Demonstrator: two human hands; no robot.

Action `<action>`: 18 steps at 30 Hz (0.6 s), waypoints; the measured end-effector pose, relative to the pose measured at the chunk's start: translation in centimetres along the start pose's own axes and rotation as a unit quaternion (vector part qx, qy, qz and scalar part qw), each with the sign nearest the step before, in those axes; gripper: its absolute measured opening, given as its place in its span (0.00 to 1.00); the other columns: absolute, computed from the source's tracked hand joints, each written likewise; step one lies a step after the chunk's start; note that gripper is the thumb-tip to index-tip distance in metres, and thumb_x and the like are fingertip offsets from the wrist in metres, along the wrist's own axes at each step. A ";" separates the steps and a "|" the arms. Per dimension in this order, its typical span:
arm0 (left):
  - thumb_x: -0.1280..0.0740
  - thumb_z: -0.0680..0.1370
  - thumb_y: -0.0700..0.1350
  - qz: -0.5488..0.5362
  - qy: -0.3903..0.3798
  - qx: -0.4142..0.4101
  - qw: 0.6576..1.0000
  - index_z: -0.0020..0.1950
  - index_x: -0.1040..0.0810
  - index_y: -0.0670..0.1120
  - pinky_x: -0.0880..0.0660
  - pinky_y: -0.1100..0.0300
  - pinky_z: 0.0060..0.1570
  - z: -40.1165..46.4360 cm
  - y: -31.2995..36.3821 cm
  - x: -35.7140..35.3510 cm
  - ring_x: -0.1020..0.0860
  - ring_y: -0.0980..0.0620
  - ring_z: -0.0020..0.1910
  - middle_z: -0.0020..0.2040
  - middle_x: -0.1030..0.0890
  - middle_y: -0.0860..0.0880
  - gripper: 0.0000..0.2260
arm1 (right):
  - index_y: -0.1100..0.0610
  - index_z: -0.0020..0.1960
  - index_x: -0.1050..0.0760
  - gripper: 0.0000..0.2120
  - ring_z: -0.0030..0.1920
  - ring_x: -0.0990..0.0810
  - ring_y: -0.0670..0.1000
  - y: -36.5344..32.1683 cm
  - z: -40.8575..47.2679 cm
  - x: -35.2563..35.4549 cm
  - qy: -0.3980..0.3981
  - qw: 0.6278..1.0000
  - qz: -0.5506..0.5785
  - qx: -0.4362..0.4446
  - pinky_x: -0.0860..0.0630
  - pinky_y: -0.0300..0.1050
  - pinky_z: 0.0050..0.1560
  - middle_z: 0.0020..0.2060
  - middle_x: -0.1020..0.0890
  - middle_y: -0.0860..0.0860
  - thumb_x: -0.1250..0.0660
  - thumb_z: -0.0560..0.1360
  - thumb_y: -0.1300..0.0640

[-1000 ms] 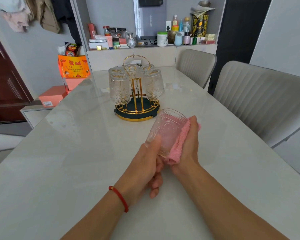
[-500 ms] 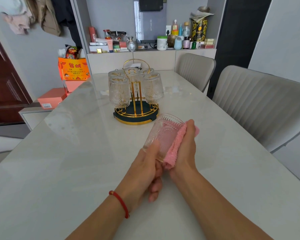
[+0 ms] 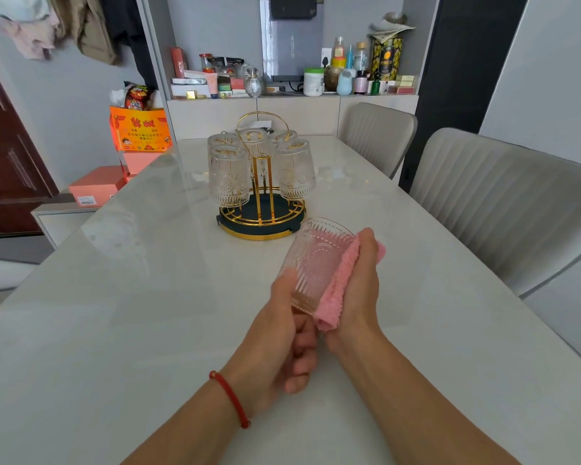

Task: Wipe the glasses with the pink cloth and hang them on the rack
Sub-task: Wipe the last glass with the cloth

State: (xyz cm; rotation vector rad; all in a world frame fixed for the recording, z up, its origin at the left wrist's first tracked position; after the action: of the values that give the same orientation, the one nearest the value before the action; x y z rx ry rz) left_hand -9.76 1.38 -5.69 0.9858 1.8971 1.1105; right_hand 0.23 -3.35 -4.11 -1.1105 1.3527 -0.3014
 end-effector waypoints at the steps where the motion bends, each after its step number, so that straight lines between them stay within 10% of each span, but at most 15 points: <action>1: 0.49 0.76 0.75 -0.037 -0.036 0.029 0.998 0.36 0.34 0.46 0.45 0.68 0.18 -0.2 0.2 0.1 0.43 0.53 0.21 0.32 0.42 0.49 0.31 | 0.55 0.49 0.20 0.24 0.38 0.14 0.52 -0.2 -0.1 0.1 -0.006 1.000 0.002 -0.001 0.16 0.50 0.42 0.39 0.15 0.53 0.40 0.79 0.35; 5: 0.50 0.76 0.75 -0.101 -0.113 0.084 0.985 0.34 0.29 0.45 0.45 0.71 0.15 -0.6 0.8 0.3 0.44 0.56 0.20 0.34 0.44 0.48 0.34 | 0.54 0.48 0.21 0.23 0.37 0.14 0.51 -0.2 0.1 0.3 -0.017 1.000 -0.009 -0.015 0.17 0.48 0.41 0.34 0.15 0.50 0.41 0.80 0.35; 11: 0.52 0.78 0.73 0.080 0.015 -0.019 0.996 0.35 0.34 0.44 0.40 0.64 0.19 -0.2 0.2 0.2 0.38 0.52 0.19 0.27 0.36 0.49 0.33 | 0.56 0.50 0.19 0.25 0.38 0.13 0.52 0.3 0.2 0.3 0.028 0.999 -0.025 0.007 0.18 0.47 0.36 0.40 0.14 0.54 0.42 0.80 0.35; 18: 0.54 0.75 0.77 -0.041 -0.110 0.072 0.990 0.29 0.30 0.47 0.46 0.70 0.17 -0.6 0.7 0.3 0.43 0.55 0.20 0.32 0.41 0.49 0.37 | 0.55 0.48 0.20 0.24 0.39 0.13 0.52 -0.2 0.1 0.2 -0.021 1.000 0.000 -0.011 0.17 0.50 0.44 0.37 0.14 0.52 0.39 0.79 0.35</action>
State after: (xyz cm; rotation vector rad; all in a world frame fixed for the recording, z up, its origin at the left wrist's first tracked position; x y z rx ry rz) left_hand -10.25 1.66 -4.93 1.0536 1.8394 0.7909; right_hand 0.47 -3.54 -4.15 -1.1291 1.3218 -0.2630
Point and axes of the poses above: each hand's wrist, its own z-axis towards the middle knuckle, its own x-axis out of the back of the hand, y = z × x, the point moved 3 cm from there along z, towards the middle knuckle
